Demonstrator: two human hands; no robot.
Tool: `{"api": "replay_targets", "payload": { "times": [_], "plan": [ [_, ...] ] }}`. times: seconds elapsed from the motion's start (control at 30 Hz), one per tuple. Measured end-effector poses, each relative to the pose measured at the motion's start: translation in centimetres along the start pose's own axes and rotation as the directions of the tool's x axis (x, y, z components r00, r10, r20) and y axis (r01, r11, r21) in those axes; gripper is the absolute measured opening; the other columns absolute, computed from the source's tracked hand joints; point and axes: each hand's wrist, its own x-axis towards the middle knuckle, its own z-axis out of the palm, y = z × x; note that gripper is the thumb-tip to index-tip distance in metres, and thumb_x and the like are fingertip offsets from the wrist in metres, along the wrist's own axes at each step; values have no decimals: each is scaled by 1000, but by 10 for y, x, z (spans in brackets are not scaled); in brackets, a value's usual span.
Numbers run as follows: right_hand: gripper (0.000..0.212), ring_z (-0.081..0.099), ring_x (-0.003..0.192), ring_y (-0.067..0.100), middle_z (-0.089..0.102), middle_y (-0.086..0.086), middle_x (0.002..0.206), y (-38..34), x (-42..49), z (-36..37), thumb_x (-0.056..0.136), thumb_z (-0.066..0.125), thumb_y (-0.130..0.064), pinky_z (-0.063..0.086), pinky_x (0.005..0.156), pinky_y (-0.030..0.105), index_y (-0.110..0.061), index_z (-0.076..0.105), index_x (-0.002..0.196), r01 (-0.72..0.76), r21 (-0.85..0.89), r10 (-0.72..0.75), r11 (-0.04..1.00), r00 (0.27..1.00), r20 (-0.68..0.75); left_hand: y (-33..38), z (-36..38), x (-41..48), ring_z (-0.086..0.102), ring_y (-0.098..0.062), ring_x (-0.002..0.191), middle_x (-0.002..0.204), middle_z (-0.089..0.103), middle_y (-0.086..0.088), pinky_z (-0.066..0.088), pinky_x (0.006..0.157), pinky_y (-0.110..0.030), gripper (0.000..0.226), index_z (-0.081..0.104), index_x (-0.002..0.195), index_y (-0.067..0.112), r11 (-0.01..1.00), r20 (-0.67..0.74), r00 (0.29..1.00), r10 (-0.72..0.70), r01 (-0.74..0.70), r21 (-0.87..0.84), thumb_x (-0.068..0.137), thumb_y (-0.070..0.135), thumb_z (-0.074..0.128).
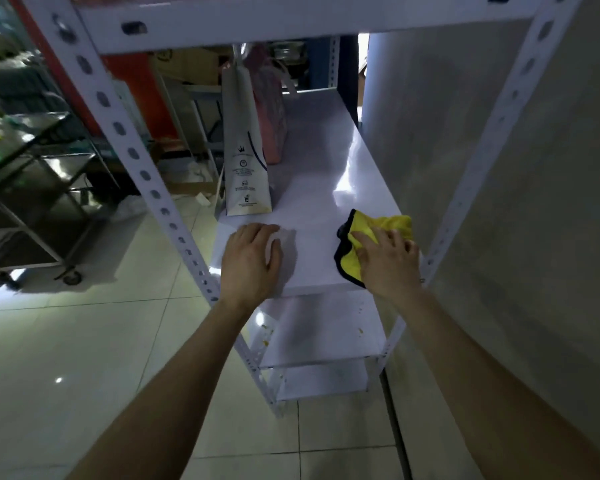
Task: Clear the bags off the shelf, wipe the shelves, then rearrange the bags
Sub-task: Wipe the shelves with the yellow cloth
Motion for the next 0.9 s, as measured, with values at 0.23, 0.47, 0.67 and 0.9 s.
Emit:
{"api": "replay_targets", "payload": {
  "times": [0.23,0.47,0.67,0.9],
  "plan": [
    [45,46,135,35,47,1,158,-55,4,1,107,45,-40,34,105,51,-38,53,151,100,53,-101,994,995,15,-33,-73,-53,56,-3,72,94,57,13,43,61,-23,21,56,125,22,994,-378,919,-108,99,-42,107,33,59],
    [51,40,136,32,46,-2,154,-172,15,-1,102,44,-39,32,102,50,-44,46,153,329,91,-336,940,939,72,-69,-91,-36,64,-1,75,92,64,19,60,67,-42,28,42,131,47,944,-63,943,-327,324,-55,110,64,38],
    [44,40,139,27,47,-9,153,-206,-3,-6,103,46,-42,32,112,50,-47,51,146,433,187,-443,882,896,16,-67,-87,-36,66,-2,73,82,65,19,60,69,-43,33,46,131,39,931,-62,931,-359,353,-92,110,63,36],
    [38,44,137,26,54,-11,150,-151,-17,-2,107,48,-39,30,110,42,-44,60,142,447,287,-446,847,892,-73,-70,-88,-34,65,-2,73,82,63,17,60,69,-46,34,46,130,34,928,-41,933,-357,349,-131,109,60,40]
  ]
}}
